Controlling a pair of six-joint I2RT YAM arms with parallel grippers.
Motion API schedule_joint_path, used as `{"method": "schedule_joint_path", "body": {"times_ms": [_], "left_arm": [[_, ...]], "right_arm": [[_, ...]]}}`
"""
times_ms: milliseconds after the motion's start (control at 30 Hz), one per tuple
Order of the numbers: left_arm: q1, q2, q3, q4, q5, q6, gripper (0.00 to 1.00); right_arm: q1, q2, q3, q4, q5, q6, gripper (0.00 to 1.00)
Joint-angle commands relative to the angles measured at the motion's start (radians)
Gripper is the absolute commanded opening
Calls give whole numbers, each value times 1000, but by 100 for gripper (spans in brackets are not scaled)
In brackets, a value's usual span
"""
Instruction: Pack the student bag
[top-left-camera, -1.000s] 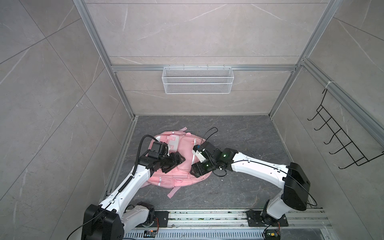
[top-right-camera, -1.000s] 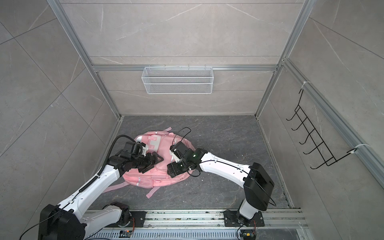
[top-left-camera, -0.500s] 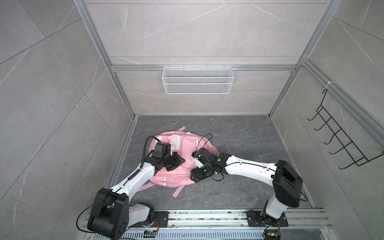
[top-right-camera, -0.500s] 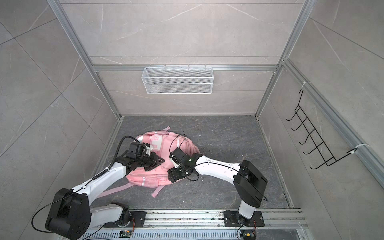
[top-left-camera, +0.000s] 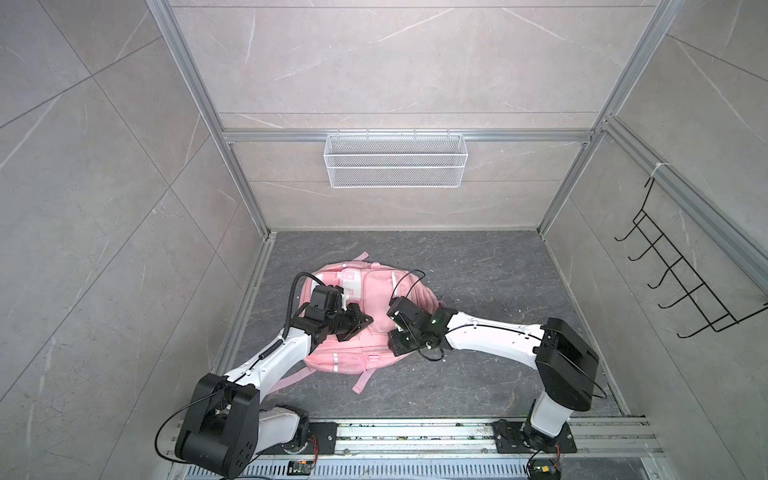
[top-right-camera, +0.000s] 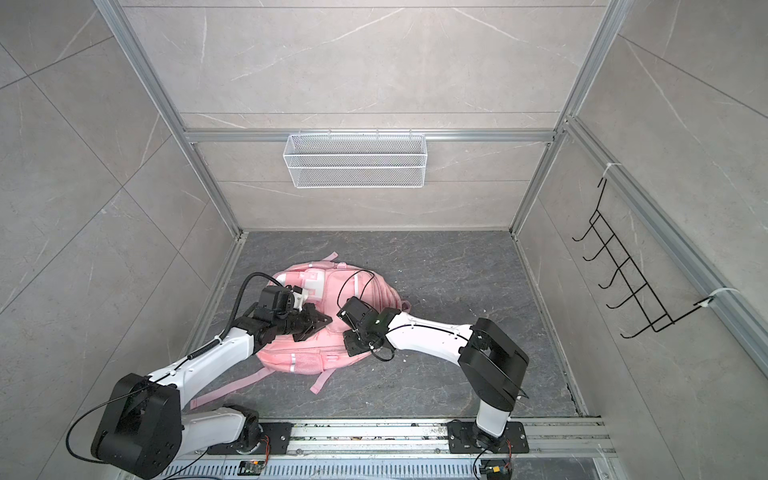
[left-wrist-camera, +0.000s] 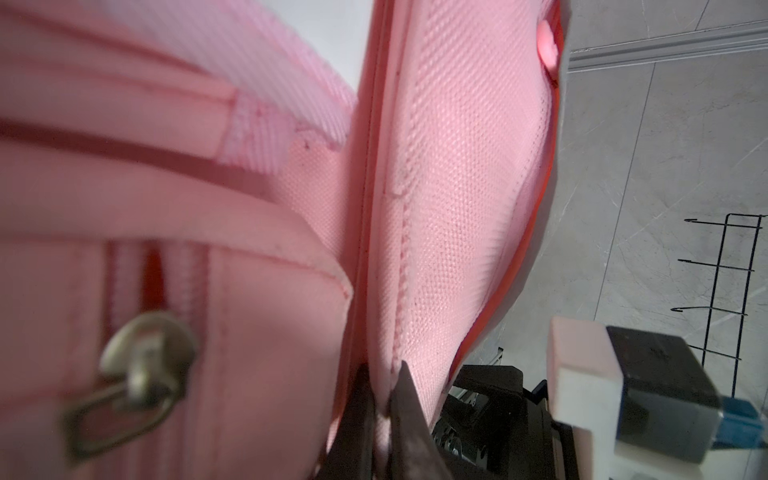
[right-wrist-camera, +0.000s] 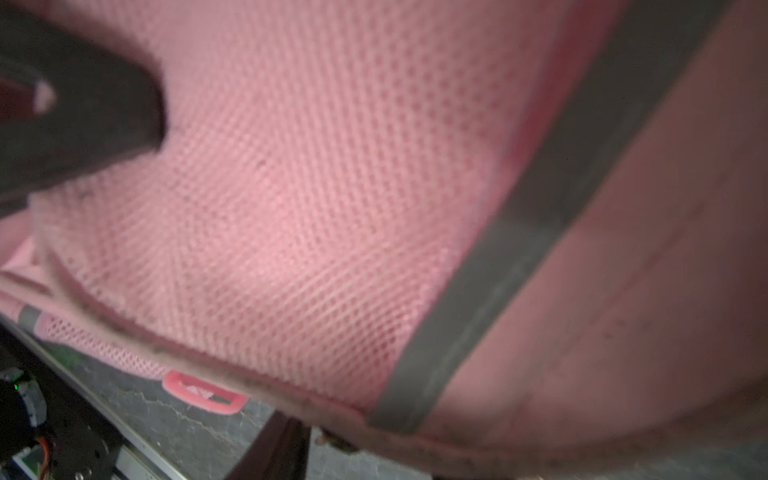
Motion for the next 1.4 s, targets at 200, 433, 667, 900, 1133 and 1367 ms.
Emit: {"method": "schedule_joint_path", "body": {"times_ms": [200,433,667,900,1133,1367], "left_arm": [[-11,-23,22,63,85,-8,0],[-12,2,48,20,58,32,0],[-3,17,113,-163,-40,189,0],[0,42,198,-381,-145,418,0],[0,85,240,-459,-170,605,0],[-8,83,235,-456,-62,716,0]], "right_arm": [[7,5,8,7,66,-14,9],[-19,-105,-117,6,125,4,0],[-159,-211,-240,25,90,26,0],[-298,-199,-152,-33,62,-185,0],[-307,-36,94,-150,57,-574,0],[-364,101,273,-161,48,-685,0]]}}
